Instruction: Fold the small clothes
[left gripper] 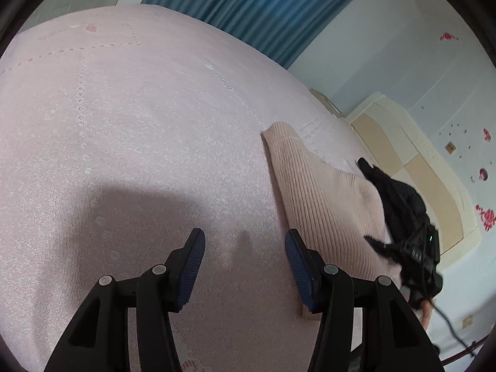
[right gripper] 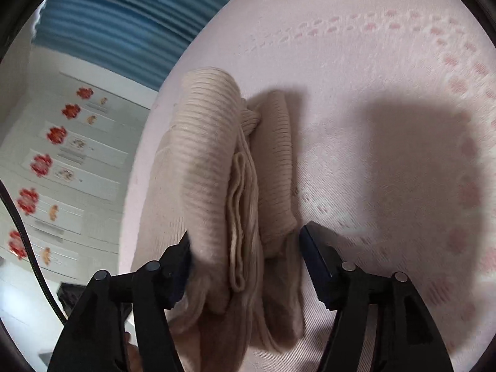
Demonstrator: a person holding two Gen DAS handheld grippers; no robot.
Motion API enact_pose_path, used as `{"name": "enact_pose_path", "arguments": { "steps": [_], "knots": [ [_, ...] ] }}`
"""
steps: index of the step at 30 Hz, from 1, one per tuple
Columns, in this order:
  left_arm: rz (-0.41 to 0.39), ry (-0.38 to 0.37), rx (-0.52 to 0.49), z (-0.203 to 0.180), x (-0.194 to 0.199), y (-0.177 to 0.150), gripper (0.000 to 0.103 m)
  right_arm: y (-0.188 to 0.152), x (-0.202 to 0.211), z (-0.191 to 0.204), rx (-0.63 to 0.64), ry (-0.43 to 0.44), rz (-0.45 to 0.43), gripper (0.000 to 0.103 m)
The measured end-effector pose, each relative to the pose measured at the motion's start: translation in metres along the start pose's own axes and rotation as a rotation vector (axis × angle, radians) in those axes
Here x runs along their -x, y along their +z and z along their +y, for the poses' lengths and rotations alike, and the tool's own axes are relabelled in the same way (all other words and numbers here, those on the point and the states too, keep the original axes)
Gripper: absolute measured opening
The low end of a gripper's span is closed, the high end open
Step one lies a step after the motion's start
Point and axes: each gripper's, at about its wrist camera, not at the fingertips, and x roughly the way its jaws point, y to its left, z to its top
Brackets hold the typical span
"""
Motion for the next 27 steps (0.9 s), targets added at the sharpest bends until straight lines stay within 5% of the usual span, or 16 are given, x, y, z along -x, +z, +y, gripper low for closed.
{"name": "enact_pose_path", "arguments": {
  "steps": [3,8,11,21,27],
  "knots": [
    [0.008,0.016,-0.022,-0.004,-0.004,-0.002,0.051,0.007,-0.011,0.003,0.004,0.002,0.024,0.066],
    [-0.003,0.025,-0.015,-0.004,-0.003,-0.001,0.051,0.013,-0.020,-0.004,-0.051,0.081,0.089,0.040],
    [-0.016,0.036,-0.003,-0.003,0.002,0.003,0.051,0.015,-0.008,0.010,-0.063,0.096,0.071,0.036],
    [-0.104,0.124,0.044,0.006,0.034,0.048,0.051,0.035,0.011,0.169,0.092,0.082,-0.026,0.036],
    [-0.162,0.179,0.056,0.020,0.043,0.083,0.051,0.059,-0.021,0.218,0.059,0.125,-0.039,0.036]
  ]
}}
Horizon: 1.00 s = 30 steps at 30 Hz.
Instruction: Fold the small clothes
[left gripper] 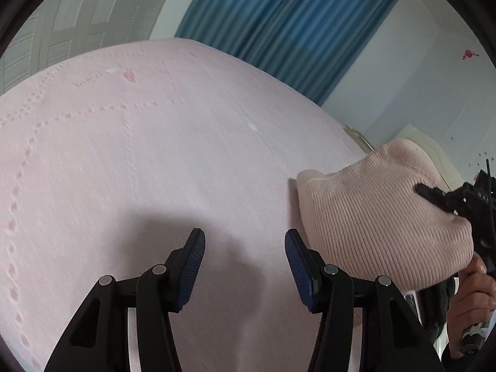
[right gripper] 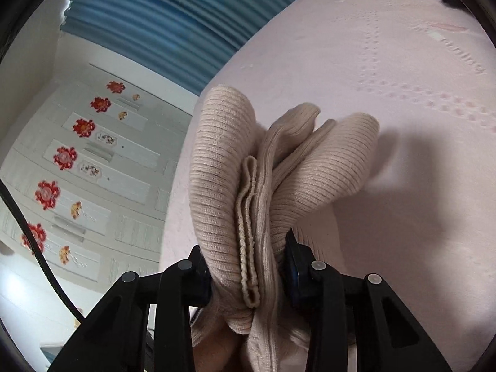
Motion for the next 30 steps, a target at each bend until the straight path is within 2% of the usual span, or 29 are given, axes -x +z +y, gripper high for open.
{"name": "enact_pose_path", "arguments": {
  "steps": [4,6,7,9,11,12,14,15,19,21,24,27,29,30],
  "knots": [
    [-0.031,0.028,0.008,0.006,-0.010,0.022,0.051,0.015,-0.037,-0.001,-0.062,0.137,0.005,0.036],
    [-0.037,0.029,0.014,0.007,-0.024,0.032,0.051,0.019,-0.060,-0.022,-0.113,0.206,0.032,0.036],
    [-0.036,0.031,0.015,0.006,-0.030,0.035,0.051,0.019,-0.068,-0.036,-0.124,0.211,0.041,0.036],
    [-0.024,0.039,0.005,0.004,-0.046,0.040,0.051,0.021,-0.089,-0.074,-0.119,0.156,0.057,0.037],
    [-0.005,0.044,-0.008,-0.002,-0.063,0.044,0.051,0.026,-0.103,-0.120,-0.108,-0.002,0.098,0.042],
    [0.005,0.039,-0.020,-0.008,-0.071,0.046,0.051,0.028,-0.109,-0.130,-0.114,-0.037,0.114,0.044],
    [0.036,0.030,-0.061,-0.023,-0.087,0.042,0.051,0.034,-0.103,-0.152,-0.109,0.008,0.138,0.047],
    [0.049,0.024,-0.085,-0.029,-0.092,0.039,0.051,0.036,-0.095,-0.154,-0.096,0.018,0.133,0.047],
    [0.089,0.005,-0.213,-0.050,-0.105,0.013,0.051,0.034,-0.045,-0.130,0.068,-0.068,0.002,0.049],
    [0.109,-0.011,-0.260,-0.055,-0.099,0.000,0.051,0.026,-0.029,-0.115,0.130,-0.043,-0.029,0.049],
    [0.118,-0.041,-0.301,-0.056,-0.084,-0.016,0.051,0.009,-0.022,-0.090,0.259,-0.027,-0.013,0.049],
    [0.166,-0.092,-0.336,-0.055,-0.071,-0.033,0.051,-0.005,-0.017,-0.085,0.332,-0.068,-0.006,0.049],
    [0.208,-0.070,-0.402,-0.061,-0.069,-0.048,0.051,-0.017,-0.015,-0.092,0.307,-0.049,0.014,0.049],
    [0.219,-0.022,-0.445,-0.063,-0.070,-0.058,0.051,-0.021,-0.013,-0.093,0.300,-0.045,0.020,0.049]
  ]
}}
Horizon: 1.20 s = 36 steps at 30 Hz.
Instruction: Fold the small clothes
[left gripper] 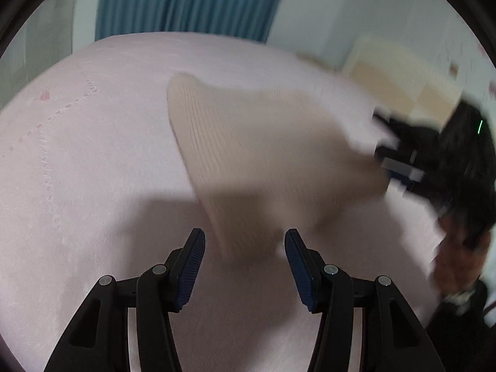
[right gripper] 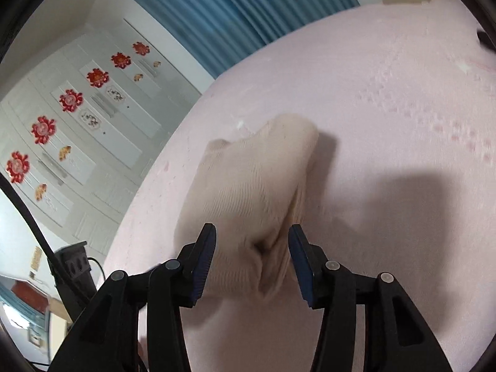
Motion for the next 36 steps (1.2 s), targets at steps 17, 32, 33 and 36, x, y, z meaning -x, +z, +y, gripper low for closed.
{"name": "enact_pose_path", "arguments": {
  "steps": [17,32,33,36],
  "knots": [
    [-0.049,0.086,0.077,0.017,-0.001,0.007,0.012,-0.013,-0.021,0.006,0.013,0.020,0.010,0.006],
    [-0.003,-0.023,0.170,0.062,0.009,0.005,0.018,-0.008,-0.023,0.010,0.030,0.066,0.052,0.028],
    [-0.014,-0.036,0.171,0.065,0.013,0.003,0.018,-0.006,-0.025,0.006,0.005,0.072,0.057,0.028],
    [-0.055,-0.071,0.183,0.063,0.023,0.000,0.018,-0.004,-0.030,-0.001,-0.036,0.071,0.054,0.028]
  ]
}}
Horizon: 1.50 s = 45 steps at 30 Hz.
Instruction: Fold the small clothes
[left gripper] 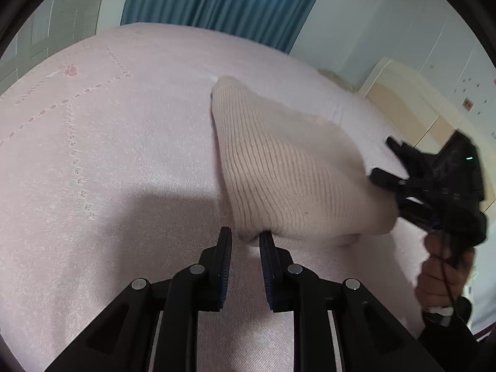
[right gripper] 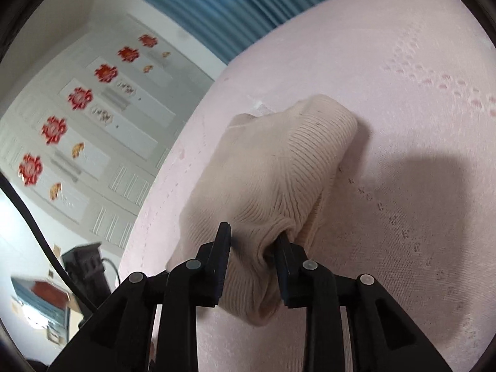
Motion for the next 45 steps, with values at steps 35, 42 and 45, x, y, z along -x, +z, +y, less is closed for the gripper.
{"name": "enact_pose_path", "arguments": {
  "steps": [35,42,45],
  "knots": [
    [-0.053,-0.008,0.157,0.017,-0.042,0.045,0.043,0.028,-0.033,-0.010,0.008,-0.263,-0.147,0.019],
    [-0.012,-0.059,0.224,0.029,-0.049,0.043,0.047,0.028,-0.005,-0.018,-0.073,-0.050,-0.164,0.040],
    [0.009,-0.102,0.244,0.031,-0.053,0.040,0.045,0.024,-0.010,-0.014,-0.066,-0.025,-0.130,0.046]
  ]
}}
